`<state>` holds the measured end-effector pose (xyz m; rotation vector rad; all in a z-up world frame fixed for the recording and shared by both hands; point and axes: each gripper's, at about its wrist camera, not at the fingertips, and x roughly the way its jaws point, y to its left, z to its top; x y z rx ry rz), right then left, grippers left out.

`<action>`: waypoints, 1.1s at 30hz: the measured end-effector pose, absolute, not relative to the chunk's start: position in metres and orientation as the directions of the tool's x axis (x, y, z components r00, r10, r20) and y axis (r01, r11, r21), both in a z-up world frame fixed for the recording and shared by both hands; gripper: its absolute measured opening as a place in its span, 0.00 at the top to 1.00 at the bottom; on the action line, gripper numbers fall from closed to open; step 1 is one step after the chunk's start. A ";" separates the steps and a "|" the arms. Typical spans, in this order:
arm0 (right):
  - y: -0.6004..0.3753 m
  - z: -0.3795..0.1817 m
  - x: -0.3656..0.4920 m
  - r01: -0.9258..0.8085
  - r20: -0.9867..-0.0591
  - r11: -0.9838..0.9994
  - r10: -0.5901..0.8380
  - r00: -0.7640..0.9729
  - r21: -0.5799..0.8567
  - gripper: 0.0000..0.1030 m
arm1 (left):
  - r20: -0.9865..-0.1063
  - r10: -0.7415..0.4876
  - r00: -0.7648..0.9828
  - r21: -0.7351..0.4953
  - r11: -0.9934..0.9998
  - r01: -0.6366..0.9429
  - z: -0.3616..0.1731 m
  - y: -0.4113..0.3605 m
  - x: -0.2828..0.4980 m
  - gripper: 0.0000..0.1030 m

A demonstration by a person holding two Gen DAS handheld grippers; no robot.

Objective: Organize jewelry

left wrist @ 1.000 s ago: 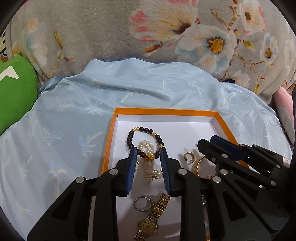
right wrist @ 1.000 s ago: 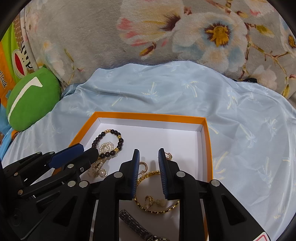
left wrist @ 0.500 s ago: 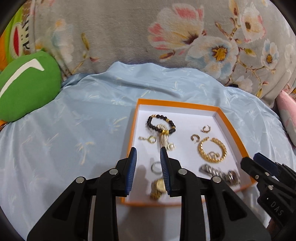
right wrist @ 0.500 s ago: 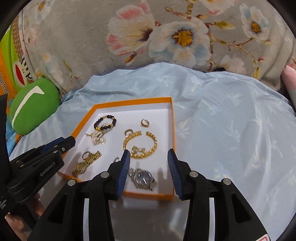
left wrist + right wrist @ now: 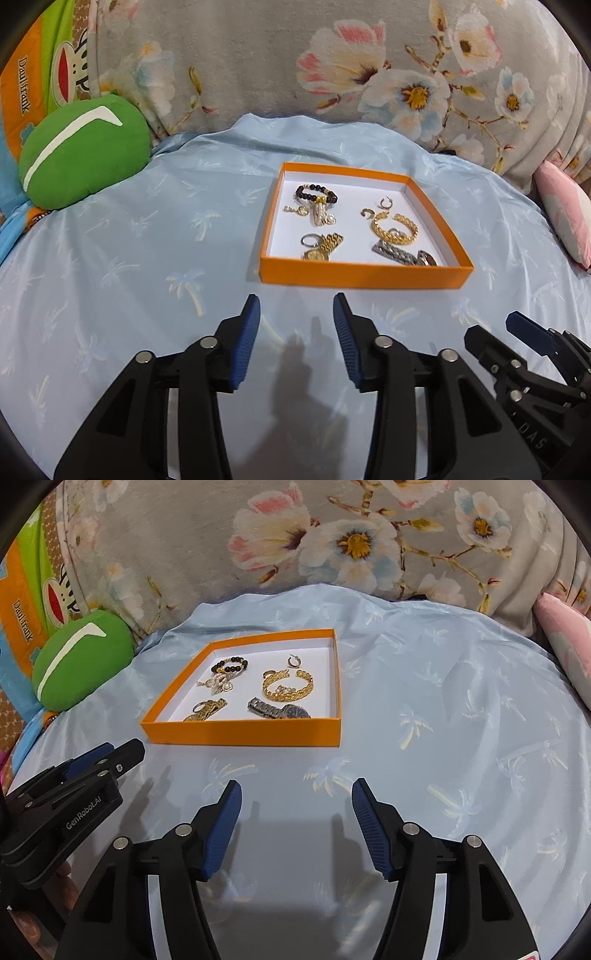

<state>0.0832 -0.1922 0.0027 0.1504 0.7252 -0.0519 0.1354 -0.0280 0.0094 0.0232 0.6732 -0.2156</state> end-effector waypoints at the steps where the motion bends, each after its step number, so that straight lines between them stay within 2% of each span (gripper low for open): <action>1: -0.190 0.003 0.080 0.099 -0.664 0.989 0.001 0.747 0.113 0.36 | -0.623 -0.186 0.760 -0.045 0.978 0.202 0.009 -0.028 0.132 0.59; 6: -0.179 0.003 0.064 0.106 -0.665 0.991 -0.026 0.746 0.080 0.27 | -0.637 -0.173 0.751 -0.042 0.981 0.191 0.006 -0.026 0.117 0.59; 13: -0.177 0.000 0.056 0.144 -0.683 0.988 -0.065 0.727 0.059 0.20 | -0.655 -0.146 0.741 -0.029 0.985 0.168 0.003 -0.025 0.106 0.57; 18: -0.177 0.000 0.052 0.163 -0.685 0.985 -0.084 0.723 0.051 0.20 | -0.661 -0.118 0.741 -0.010 0.989 0.148 0.002 -0.025 0.104 0.46; 25: -0.178 -0.004 0.056 0.176 -0.706 0.984 -0.098 0.702 0.038 0.19 | -0.676 -0.078 0.732 0.020 0.992 0.125 -0.001 -0.027 0.107 0.43; 29: -0.178 -0.006 0.056 0.179 -0.712 0.983 -0.098 0.695 0.040 0.19 | -0.679 -0.052 0.732 0.036 0.994 0.104 -0.001 -0.027 0.108 0.35; 33: -0.179 -0.005 0.057 0.179 -0.712 0.983 -0.098 0.695 0.039 0.19 | -0.679 -0.050 0.733 0.037 0.994 0.102 -0.001 -0.027 0.107 0.35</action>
